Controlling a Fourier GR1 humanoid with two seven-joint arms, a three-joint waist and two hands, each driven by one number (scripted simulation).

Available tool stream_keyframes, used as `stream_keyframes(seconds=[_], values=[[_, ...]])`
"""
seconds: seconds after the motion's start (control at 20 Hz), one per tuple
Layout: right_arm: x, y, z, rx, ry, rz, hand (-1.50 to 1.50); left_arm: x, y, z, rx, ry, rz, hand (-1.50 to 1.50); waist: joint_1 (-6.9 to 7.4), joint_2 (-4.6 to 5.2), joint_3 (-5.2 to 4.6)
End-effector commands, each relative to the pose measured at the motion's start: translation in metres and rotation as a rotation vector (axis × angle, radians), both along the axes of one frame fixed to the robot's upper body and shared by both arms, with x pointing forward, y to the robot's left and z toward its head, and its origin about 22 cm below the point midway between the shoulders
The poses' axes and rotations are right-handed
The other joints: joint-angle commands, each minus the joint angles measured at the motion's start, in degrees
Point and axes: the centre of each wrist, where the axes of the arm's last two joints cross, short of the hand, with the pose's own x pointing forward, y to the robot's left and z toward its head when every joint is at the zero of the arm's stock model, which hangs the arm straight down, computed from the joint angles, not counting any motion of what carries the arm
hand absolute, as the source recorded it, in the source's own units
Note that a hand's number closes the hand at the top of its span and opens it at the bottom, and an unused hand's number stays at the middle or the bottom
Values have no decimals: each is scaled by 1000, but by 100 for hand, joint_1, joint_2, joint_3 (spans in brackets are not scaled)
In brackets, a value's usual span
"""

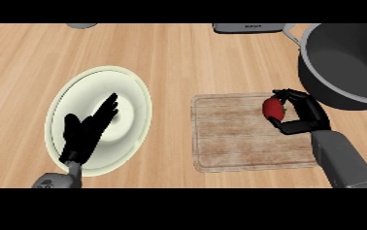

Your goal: Pick the tomato from the cutting board and place it in the pot

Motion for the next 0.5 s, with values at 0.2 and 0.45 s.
stream_keyframes(seconds=[0.2,0.45], values=[[-169,-201,29,-169,-37,-519,150,-4,11,1,3,6,25,0,-166,143,58],[-233,-227,32,-202,-100,-632,150,-5,-2,-9,-9,-14,-18,0,196,156,58]])
